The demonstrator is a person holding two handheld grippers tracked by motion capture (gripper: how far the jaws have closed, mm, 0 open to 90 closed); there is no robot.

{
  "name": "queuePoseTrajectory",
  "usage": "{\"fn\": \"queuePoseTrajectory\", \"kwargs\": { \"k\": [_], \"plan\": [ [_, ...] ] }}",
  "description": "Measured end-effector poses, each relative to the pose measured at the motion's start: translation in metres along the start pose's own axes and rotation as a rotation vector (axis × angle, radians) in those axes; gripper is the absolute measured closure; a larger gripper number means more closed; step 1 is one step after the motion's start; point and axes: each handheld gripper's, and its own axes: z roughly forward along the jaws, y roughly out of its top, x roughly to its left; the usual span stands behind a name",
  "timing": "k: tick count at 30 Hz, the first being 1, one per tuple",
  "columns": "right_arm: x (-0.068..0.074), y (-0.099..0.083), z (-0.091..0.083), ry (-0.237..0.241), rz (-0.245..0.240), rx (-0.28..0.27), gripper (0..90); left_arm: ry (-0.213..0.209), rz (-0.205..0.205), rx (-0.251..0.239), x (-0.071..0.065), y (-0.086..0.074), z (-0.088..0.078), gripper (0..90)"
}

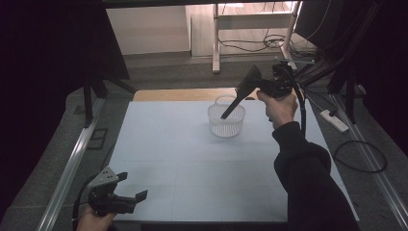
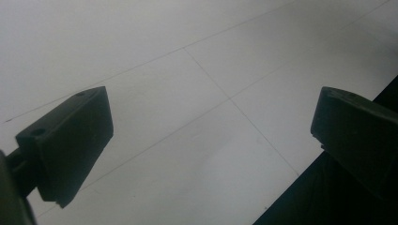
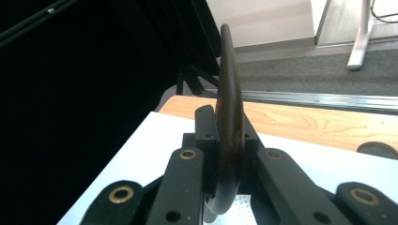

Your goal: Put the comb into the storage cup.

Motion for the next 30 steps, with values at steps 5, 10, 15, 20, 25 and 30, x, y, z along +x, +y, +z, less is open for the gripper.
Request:
{"fn": "queuePoseTrajectory", "kwargs": {
  "k": [5,10,15,20,25,30],
  "plan": [
    [-0.006,-0.001,0.009,-0.020,0.006,0.001,84.6,0.004,-0.003,0.016,0.000,0.001,0.002,0.5],
    [-0.009,-0.003,0.019,-0.033,0.004,0.006,84.6,0.007,0.003,0.033,-0.001,0.002,0.003,0.6],
    [-0.010,-0.006,0.025,-0.049,-0.004,0.007,84.6,0.004,0.000,0.036,0.000,0.002,0.003,0.7],
    [-0.011,-0.009,0.030,-0.058,-0.008,0.010,84.6,0.004,0.000,0.034,0.000,0.001,0.003,0.8],
    [-0.014,-0.016,0.035,-0.059,-0.007,0.017,84.6,0.003,-0.002,0.033,0.001,0.001,0.003,0.8],
    [-0.019,-0.026,0.040,-0.067,-0.004,0.031,84.6,0.001,-0.006,0.029,0.001,0.001,0.003,0.8]
  ]
}}
